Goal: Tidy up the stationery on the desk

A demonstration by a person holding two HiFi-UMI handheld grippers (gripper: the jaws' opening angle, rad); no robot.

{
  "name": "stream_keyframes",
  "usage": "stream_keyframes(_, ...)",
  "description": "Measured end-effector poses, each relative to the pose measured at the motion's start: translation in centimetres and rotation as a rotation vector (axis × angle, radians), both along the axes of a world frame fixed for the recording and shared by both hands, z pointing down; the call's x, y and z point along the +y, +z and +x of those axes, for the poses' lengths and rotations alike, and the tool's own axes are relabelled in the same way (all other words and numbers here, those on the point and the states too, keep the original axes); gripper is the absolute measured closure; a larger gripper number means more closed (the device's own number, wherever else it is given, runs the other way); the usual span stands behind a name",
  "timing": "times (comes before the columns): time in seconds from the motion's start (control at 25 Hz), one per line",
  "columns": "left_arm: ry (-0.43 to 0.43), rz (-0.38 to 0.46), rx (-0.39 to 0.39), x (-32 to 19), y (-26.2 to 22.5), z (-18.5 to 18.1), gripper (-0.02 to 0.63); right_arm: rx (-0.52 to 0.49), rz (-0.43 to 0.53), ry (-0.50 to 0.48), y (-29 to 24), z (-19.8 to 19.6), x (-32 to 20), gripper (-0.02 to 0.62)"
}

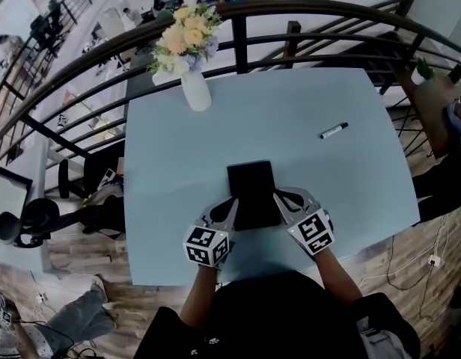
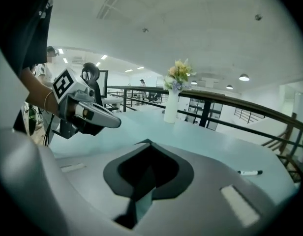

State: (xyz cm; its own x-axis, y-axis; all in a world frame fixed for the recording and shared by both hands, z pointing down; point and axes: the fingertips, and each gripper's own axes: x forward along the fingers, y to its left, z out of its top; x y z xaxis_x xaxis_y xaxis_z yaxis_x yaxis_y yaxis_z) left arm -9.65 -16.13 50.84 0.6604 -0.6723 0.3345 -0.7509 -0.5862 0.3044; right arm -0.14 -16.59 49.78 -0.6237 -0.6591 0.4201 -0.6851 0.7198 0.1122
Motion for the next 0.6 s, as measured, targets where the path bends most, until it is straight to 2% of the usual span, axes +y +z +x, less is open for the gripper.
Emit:
stream_keyframes(0.24,0.076,0.096,0.024,0.3,-3.9,2.2,0.614,-0.082,0.135,0.022,-5.9,0.3,0.8,0.588)
stream_keyframes(0.4,0.124,0.122,0.073,0.2,-5.7,3.5,0.614,-0.133,0.237,0.034,-9.7,1.2,1.5,0.588)
stream_keyframes(0.6,0.167,0.166,0.103,-0.2,-7.5,5.2,0.614,-0.152,0.351,0.109,-13.4,3.7,2.2,0.588)
